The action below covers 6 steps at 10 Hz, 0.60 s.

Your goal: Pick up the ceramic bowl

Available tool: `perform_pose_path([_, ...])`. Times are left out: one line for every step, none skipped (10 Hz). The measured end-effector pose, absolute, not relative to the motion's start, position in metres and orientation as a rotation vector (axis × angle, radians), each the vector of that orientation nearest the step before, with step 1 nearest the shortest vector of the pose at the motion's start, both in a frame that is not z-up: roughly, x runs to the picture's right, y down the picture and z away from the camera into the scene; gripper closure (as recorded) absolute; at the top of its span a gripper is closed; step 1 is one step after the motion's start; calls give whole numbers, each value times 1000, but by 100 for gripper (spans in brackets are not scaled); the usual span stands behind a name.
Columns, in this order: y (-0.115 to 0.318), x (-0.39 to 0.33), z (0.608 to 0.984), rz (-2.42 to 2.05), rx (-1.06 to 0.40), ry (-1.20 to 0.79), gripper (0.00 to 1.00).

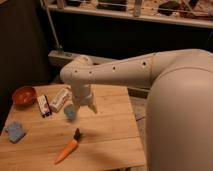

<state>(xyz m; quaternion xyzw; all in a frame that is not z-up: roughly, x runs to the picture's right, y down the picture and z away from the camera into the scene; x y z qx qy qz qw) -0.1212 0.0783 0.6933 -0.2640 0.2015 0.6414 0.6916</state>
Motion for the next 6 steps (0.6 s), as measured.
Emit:
perform_pose_path([63,-134,687,1421,-589,413,35])
perform_pose_path([40,-151,678,1401,-589,368,35])
perform_pose_path([17,-168,671,1384,-590,336,35])
perform_pose_path([-3,-182,665,1369,-590,314,35])
perform_pose_path([-20,-193,662,1354,-584,302,35])
perform_pose_path([-39,-213,658,1333,-580,286,35])
